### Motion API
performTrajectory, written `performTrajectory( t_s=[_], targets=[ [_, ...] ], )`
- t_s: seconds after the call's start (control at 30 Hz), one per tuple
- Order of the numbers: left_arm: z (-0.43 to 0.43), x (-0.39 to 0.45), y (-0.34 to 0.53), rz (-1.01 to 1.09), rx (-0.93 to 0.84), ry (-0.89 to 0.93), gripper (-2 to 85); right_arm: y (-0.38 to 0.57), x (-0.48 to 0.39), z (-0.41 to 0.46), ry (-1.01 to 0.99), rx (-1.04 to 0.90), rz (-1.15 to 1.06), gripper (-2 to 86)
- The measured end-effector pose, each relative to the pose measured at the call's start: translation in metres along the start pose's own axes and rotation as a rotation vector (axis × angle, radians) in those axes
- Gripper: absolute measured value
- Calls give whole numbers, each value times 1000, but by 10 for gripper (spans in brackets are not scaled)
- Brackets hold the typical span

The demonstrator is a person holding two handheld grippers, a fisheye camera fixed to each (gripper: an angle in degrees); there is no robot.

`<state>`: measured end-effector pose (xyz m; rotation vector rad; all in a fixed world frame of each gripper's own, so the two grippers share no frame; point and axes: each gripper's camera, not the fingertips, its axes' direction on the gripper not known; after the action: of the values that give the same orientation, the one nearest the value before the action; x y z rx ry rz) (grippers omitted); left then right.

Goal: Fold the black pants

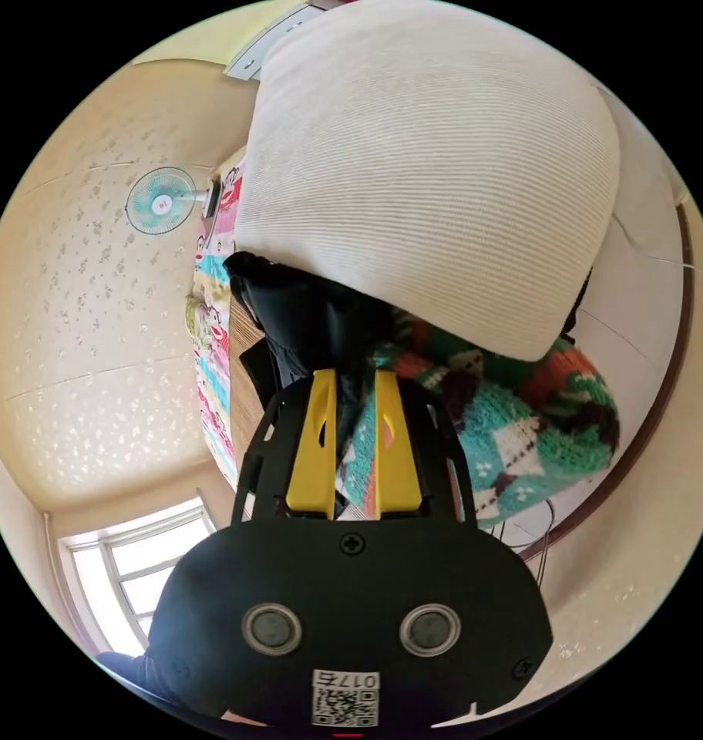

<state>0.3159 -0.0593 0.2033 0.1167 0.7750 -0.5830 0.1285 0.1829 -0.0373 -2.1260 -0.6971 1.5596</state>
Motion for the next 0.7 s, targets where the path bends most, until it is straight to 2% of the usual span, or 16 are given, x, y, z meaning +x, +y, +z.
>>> performTrajectory(
  t_s=[0.23,0.3,0.43,0.6,0.7],
  targets=[
    [14,47,-2,170,2,121,-10,75,-52,62,113,104,-57,34],
    [15,59,2,213,0,163,-10,111,-90,71,157,144,-184,29],
    [24,84,17,282,-55,267,-10,211,-206,109,310,168,-620,21],
    [29,108,42,361,-149,408,-9,344,-303,114,82,158,-1063,17],
    [13,114,57,418,-174,421,-5,434,-341,89,-66,249,-1334,14]
  ],
)
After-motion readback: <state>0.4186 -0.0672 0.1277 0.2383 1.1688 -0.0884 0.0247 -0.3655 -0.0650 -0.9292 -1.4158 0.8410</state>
